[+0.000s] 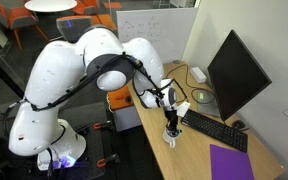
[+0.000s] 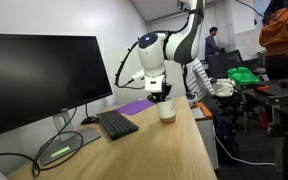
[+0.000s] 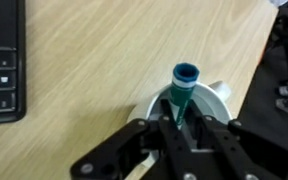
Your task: Remove the marker from the mug
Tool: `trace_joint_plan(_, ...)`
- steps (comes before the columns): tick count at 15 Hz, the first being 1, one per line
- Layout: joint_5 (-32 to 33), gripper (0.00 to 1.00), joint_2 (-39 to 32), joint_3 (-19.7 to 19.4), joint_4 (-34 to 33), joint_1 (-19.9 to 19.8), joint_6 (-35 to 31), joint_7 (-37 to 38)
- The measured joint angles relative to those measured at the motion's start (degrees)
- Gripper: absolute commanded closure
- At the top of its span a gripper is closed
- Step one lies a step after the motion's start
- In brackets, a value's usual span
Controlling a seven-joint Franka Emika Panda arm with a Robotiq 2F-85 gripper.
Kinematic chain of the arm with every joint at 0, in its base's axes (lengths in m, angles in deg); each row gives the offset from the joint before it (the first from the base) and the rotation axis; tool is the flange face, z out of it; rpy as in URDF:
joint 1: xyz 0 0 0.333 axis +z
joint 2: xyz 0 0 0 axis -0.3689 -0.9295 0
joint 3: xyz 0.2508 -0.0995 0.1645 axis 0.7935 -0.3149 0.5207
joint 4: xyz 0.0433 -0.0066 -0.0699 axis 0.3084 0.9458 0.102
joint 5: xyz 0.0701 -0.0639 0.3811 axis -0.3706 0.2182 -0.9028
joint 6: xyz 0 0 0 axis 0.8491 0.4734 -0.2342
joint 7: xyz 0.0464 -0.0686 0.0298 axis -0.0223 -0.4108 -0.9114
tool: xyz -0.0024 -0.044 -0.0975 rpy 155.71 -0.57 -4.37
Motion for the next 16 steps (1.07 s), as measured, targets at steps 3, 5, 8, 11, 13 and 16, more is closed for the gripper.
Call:
trace_joint_plan(3,3.5,0.95,2.1,0.0,2.1,0.4,-0.4,0.4)
trace_joint_plan(5,5.8,0.95,5.3,0.0,4.4,0.8,-0.4,1.2)
trace_joint_plan(8,5.8,0.95,11.8,0.1,8.6,1.0,-0.3,1.5)
trace_joint_plan(11,1.1,0.95,18.2,0.7,12.0,1.0,-0.3,1.1)
trace_joint_plan(13,-6.6,0.95,20.1,2.1,12.3,1.0,-0.4,-1.1)
trace_joint_plan(16,-22.7,0.95,18.8,5.5,10.3,1.7,-0.4,-7.9)
